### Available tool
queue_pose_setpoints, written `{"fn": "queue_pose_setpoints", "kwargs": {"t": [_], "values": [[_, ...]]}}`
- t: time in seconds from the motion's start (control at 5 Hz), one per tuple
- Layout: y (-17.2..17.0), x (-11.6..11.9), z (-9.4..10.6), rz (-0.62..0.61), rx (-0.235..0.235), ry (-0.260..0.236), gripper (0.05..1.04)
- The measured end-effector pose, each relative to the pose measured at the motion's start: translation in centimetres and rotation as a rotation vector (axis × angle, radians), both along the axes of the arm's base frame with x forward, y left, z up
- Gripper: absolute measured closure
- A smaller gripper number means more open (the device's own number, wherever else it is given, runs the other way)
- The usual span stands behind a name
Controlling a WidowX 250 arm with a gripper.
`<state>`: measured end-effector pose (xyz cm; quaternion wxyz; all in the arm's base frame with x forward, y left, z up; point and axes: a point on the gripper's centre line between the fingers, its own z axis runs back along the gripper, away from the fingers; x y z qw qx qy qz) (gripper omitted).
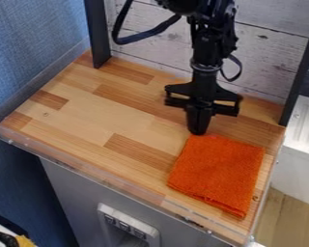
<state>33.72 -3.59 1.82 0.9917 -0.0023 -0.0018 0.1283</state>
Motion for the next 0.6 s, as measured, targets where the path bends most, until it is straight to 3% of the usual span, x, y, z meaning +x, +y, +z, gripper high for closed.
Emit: {"fn": "queue_pose_setpoints", "kwargs": {"t": [0.4, 0.6], "values": [[0.9, 0.1, -0.4, -0.050, -0.008, 0.003, 1.024], [3.0, 0.8, -0.5, -0.079, -0.011, 0.008, 1.025]]}}
